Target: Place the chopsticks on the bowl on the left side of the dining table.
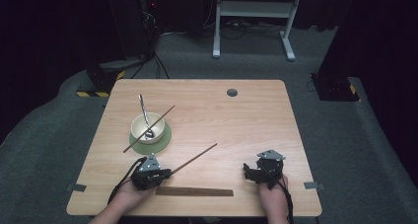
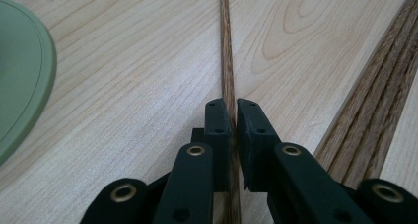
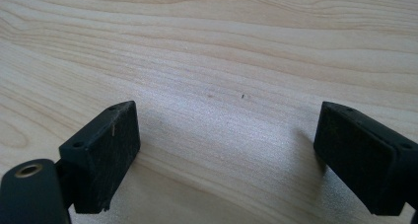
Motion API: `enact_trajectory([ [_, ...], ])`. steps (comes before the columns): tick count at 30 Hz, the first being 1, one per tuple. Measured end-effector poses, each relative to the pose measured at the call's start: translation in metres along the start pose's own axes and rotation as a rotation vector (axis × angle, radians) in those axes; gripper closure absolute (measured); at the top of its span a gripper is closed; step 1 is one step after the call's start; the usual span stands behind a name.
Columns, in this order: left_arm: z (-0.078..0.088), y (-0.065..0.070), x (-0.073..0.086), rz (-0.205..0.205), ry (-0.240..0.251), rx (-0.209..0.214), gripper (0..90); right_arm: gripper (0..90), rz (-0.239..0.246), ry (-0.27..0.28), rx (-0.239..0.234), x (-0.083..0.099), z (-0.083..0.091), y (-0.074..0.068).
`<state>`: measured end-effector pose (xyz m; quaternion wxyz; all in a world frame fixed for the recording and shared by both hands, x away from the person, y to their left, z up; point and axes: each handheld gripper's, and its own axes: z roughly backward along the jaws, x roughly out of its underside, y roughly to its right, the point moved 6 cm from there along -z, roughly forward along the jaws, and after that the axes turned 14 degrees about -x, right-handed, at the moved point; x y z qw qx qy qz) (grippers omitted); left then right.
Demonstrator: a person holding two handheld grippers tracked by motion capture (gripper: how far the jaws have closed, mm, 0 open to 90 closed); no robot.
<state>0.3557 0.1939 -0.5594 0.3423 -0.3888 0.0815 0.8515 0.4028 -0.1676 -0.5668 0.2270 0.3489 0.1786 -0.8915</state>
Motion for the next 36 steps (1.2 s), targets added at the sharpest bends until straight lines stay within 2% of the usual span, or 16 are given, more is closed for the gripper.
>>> enact_trajectory([
  [4, 0.001, 0.0, 0.0, -0.008, 0.0, -0.004, 83.5, 9.9, 0.0, 0.0, 0.0, 0.0, 0.0, 0.0],
  [7, 0.003, -0.001, -0.002, -0.005, 0.017, -0.014, 83.6, 9.9, 0.0, 0.0, 0.0, 0.0, 0.0, 0.0],
  [18, 0.02, -0.009, -0.011, 0.039, 0.101, -0.024, 83.9, 9.9, 0.0, 0.001, 0.001, 0.0, 0.0, 0.0],
  [36, 0.036, -0.02, -0.02, 0.072, 0.172, -0.038, 84.0, 9.9, 0.0, 0.0, 0.0, 0.0, 0.0, 0.0],
])
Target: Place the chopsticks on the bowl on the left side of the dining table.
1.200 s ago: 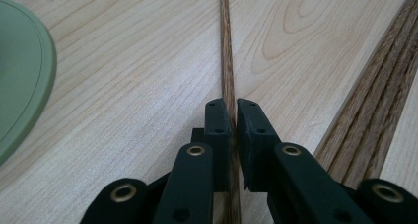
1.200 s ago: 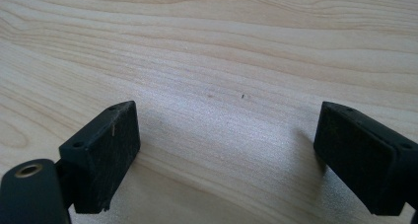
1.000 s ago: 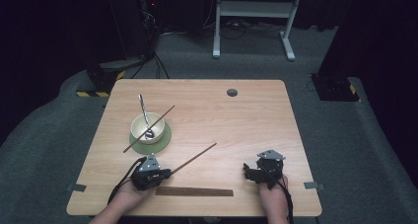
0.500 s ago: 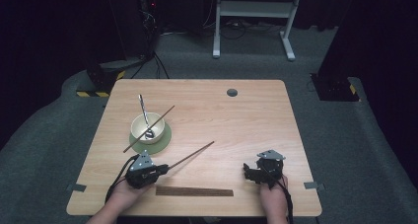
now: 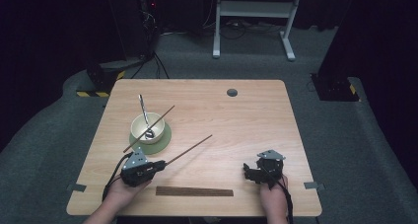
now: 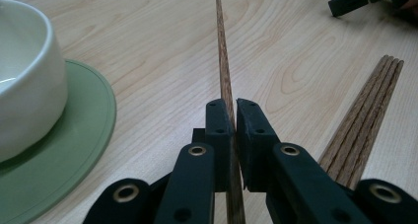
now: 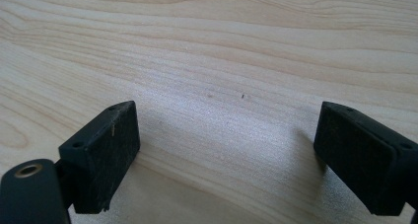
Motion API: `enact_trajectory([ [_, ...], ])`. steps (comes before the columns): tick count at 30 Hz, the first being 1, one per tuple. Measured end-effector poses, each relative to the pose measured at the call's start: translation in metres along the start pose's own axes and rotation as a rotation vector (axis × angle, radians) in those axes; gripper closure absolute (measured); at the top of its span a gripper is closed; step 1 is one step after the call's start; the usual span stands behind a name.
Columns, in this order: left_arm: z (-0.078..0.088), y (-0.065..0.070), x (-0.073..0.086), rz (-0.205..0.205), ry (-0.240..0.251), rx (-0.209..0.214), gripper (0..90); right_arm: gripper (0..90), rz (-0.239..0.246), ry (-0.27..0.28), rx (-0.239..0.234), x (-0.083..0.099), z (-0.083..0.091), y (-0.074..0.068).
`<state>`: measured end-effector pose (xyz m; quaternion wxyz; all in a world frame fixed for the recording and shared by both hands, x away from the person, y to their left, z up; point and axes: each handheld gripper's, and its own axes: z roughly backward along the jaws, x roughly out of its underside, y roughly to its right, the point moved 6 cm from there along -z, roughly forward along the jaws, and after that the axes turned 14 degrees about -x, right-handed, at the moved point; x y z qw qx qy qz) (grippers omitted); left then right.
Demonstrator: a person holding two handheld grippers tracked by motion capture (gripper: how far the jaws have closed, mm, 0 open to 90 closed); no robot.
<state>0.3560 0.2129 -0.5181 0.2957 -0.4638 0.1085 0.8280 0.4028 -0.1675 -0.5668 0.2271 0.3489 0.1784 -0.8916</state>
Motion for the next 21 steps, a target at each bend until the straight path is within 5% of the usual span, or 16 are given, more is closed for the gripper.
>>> enact_trajectory([
  [21, 0.013, -0.029, -0.01, 0.025, 0.043, -0.069, 84.1, 9.9, 0.0, 0.001, 0.0, 0.0, 0.0, 0.0],
])
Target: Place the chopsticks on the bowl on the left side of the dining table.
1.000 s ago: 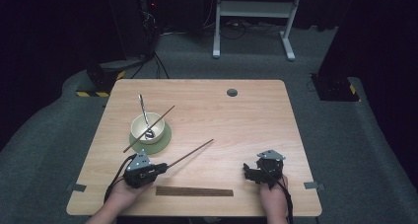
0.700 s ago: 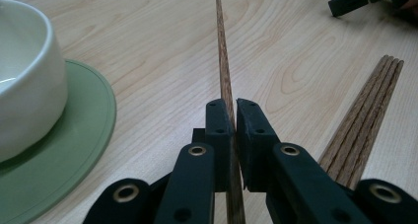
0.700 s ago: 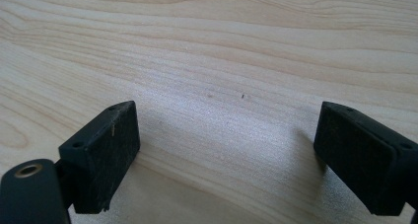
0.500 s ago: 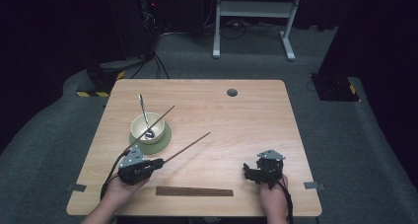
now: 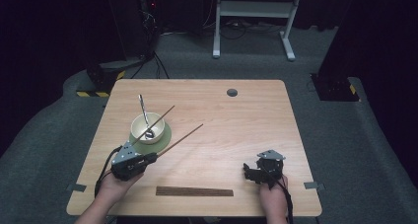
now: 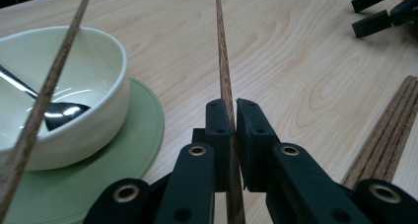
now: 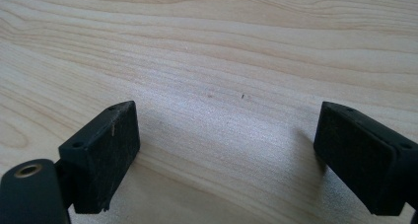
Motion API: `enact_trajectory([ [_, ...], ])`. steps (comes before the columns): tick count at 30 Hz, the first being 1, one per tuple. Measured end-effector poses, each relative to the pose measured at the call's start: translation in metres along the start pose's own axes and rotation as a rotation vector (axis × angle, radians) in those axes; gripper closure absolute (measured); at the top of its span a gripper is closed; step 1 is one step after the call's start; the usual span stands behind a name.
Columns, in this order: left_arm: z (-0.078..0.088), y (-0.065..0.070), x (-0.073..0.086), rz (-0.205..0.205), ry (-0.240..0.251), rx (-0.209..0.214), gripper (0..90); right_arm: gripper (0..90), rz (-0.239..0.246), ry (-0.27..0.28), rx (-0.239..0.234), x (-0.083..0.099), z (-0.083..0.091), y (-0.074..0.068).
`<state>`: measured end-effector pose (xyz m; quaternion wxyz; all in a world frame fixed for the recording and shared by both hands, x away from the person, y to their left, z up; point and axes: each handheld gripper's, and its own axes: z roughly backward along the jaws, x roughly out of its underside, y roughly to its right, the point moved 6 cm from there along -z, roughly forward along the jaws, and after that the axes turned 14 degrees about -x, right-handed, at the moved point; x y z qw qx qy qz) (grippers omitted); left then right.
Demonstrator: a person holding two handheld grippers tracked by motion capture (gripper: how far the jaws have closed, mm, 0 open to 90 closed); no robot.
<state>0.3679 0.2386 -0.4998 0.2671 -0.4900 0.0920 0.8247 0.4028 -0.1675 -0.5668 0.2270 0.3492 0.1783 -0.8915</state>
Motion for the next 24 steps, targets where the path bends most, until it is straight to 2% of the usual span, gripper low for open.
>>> enact_trajectory([
  [14, 0.009, -0.026, -0.006, 0.033, 0.024, -0.065, 84.1, 9.9, 0.0, 0.0, 0.001, 0.0, 0.0, 0.0],
  [24, 0.01, -0.04, -0.004, 0.044, 0.018, -0.106, 84.1, 9.8, 0.001, 0.0, 0.001, 0.0, 0.0, 0.0],
])
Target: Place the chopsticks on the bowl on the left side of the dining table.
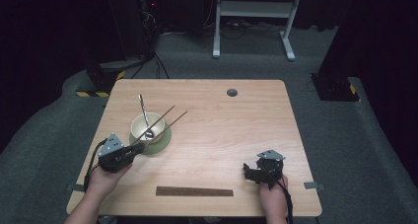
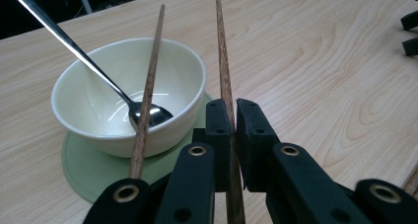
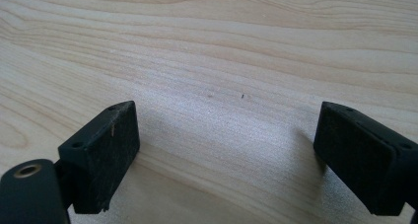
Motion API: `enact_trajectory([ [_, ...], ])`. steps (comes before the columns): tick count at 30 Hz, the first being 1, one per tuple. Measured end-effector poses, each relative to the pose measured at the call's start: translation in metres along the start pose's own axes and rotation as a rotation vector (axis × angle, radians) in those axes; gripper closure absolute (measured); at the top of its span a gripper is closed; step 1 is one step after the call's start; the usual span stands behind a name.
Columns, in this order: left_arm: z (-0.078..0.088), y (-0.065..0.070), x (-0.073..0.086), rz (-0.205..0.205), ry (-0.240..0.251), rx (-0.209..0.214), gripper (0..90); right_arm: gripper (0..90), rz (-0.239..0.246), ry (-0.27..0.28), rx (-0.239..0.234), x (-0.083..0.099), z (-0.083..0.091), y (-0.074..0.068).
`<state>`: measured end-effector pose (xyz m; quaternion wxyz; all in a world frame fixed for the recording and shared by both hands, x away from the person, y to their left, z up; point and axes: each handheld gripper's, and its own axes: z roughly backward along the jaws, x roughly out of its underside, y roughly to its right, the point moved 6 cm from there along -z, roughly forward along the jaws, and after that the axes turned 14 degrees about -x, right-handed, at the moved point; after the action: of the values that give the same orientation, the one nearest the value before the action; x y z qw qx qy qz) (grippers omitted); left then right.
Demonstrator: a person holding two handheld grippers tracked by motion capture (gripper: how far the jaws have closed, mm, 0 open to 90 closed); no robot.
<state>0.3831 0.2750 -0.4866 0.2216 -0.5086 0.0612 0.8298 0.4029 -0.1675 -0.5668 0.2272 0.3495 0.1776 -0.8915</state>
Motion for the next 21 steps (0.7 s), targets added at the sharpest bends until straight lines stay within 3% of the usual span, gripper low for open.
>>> enact_trajectory([
  [21, -0.011, -0.02, 0.003, 0.015, -0.018, -0.073, 84.1, 9.8, 0.001, 0.0, 0.001, 0.0, 0.0, 0.0],
])
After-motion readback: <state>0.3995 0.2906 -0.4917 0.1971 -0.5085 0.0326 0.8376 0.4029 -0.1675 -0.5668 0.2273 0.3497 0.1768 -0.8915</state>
